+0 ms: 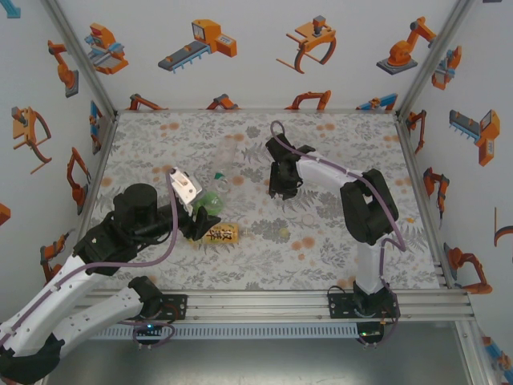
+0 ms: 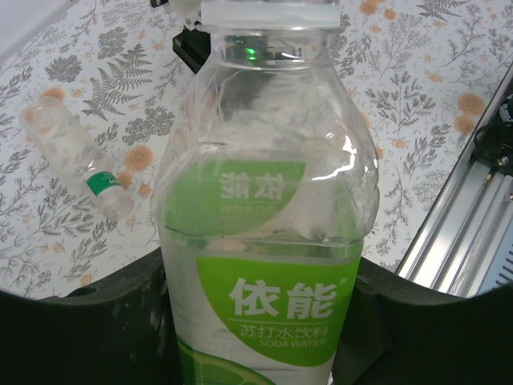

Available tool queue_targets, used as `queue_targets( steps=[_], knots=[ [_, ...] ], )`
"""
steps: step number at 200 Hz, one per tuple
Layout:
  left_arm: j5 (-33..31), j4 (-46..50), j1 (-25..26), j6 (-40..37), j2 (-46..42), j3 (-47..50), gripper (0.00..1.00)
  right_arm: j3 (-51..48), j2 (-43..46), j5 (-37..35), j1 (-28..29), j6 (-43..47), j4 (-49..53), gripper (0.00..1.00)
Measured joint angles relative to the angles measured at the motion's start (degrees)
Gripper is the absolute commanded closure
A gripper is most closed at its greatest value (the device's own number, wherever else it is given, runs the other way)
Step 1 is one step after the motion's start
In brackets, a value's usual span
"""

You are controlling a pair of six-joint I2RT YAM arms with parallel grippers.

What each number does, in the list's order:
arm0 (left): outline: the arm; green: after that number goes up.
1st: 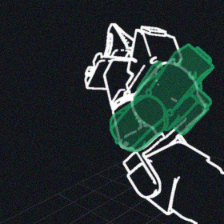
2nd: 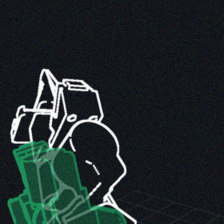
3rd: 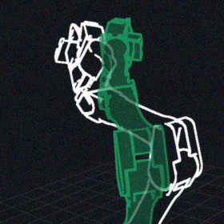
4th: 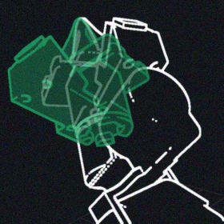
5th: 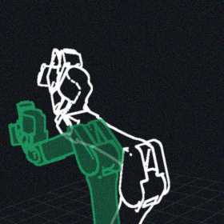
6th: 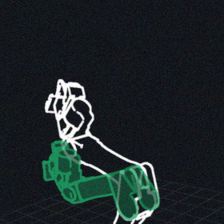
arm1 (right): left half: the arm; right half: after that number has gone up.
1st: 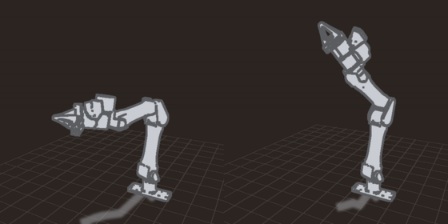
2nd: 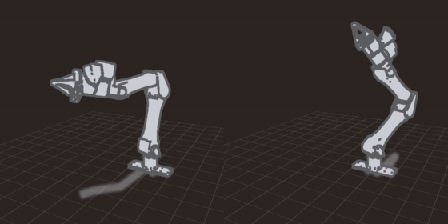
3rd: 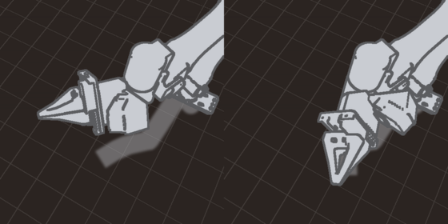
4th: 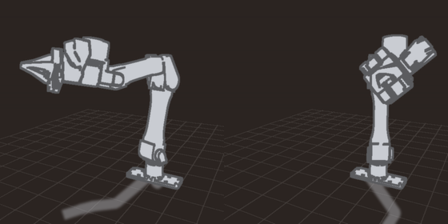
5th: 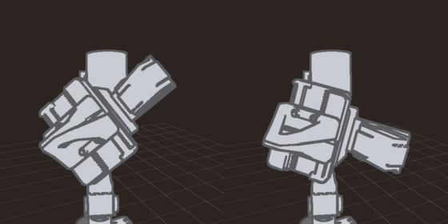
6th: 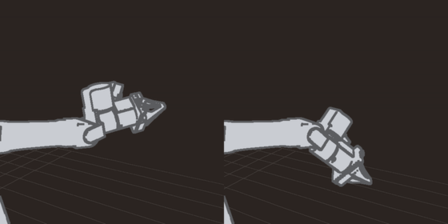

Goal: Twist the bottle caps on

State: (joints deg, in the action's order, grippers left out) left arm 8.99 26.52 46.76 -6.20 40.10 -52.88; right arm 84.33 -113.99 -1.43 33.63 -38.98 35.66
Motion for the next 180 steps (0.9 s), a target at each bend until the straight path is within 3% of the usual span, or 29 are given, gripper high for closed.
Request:
queue_targets(
  steps=[180],
  knots=[
    [0.00,-0.02,0.00,0.00,0.48,0.00,1.00,-0.79,-2.43,0.55,0.00,0.00,-0.44,0.58]
  ],
)
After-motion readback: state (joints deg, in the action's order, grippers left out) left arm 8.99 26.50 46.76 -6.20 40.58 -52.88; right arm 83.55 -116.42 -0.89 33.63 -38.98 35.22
